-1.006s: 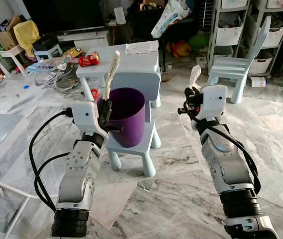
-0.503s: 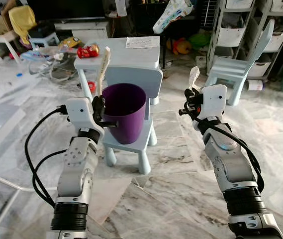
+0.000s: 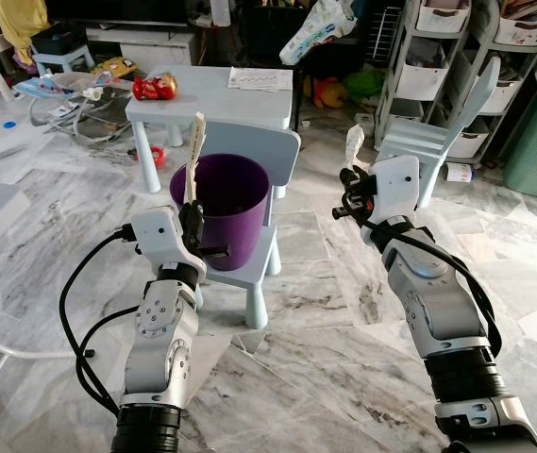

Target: Picking trash to rubbish bin

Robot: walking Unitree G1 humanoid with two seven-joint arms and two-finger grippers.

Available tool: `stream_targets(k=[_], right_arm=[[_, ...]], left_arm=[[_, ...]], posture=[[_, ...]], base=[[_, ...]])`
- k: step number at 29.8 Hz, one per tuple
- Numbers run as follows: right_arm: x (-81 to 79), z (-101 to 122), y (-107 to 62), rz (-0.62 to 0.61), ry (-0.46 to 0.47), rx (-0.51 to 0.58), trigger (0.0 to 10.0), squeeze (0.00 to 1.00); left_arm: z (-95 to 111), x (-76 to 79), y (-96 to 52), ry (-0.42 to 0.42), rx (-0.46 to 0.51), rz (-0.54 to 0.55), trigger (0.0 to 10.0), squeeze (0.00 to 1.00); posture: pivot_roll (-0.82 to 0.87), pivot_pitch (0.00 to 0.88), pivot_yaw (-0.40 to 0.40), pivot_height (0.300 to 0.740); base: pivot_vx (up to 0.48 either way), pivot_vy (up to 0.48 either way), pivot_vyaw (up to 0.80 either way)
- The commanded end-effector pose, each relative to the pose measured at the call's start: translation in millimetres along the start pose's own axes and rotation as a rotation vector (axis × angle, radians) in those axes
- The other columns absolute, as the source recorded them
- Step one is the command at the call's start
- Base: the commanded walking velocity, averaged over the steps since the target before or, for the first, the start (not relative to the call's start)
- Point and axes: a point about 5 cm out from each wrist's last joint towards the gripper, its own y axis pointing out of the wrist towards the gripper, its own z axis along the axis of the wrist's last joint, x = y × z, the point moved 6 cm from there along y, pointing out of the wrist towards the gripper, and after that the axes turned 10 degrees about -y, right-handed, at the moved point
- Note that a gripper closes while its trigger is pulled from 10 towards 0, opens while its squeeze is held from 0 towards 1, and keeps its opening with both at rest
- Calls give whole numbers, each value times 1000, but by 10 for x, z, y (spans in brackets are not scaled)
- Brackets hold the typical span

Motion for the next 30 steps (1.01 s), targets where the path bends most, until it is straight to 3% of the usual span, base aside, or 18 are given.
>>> stream_targets(k=[1, 13, 30], right_arm=[[-30, 32, -16, -1, -2, 10, 10000, 0], [-29, 20, -90, -23, 1, 20, 10000, 0], [-63, 26, -79, -23, -4, 22, 10000, 0]], left_arm=[[39, 45, 37, 15, 5, -20, 10000, 0], [15, 102, 86, 26, -14, -40, 10000, 0], [52, 26, 111, 62, -13, -20, 10000, 0]], posture=[[-70, 49, -6, 740], [-75, 55, 42, 740], [-64, 56, 58, 740]], base=[[341, 0, 0], [480, 0, 0], [440, 0, 711]])
